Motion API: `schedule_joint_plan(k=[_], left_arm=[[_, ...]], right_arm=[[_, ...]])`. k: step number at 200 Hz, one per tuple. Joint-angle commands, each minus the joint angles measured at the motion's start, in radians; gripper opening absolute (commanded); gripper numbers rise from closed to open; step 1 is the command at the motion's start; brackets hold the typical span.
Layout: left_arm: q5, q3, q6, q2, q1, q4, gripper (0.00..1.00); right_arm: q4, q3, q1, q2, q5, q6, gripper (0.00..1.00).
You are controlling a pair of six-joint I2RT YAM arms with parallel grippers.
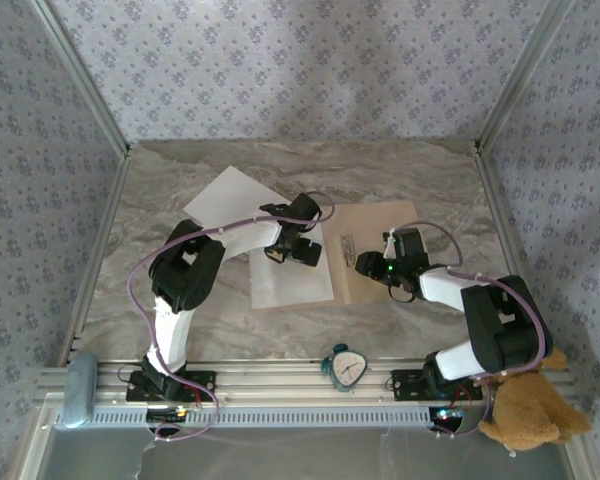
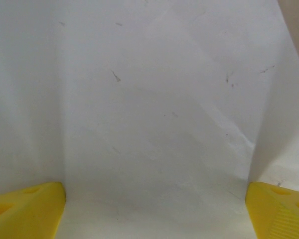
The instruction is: Put the files into the folder
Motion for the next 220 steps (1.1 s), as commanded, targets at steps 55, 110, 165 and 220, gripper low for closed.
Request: schedule_joint_plan(k=[55, 110, 165, 220], left_arm=[[-0.037, 0.010, -0.009, -0.069, 0.001, -0.080, 0.96], [-0.039, 0.018, -0.027, -0.017, 0.042, -0.070, 0.97], [-0.014, -0.016, -0.076, -0.013, 0.043, -0.064, 0.97], [0.043, -0.060, -0.120, -0.043, 0.041, -0.047, 0.97]], right_arm=[[-0.076, -0.030, 0.009, 0.031, 0.052, 0.012, 0.49], [-0.075, -0.034, 0.010, 0.028, 0.056, 0.017, 0.49], [-0.073, -0.039, 0.010, 0.023, 0.065, 0.022, 0.48], [-0.072, -0.043, 0.011, 0.021, 0.069, 0.026, 0.48]])
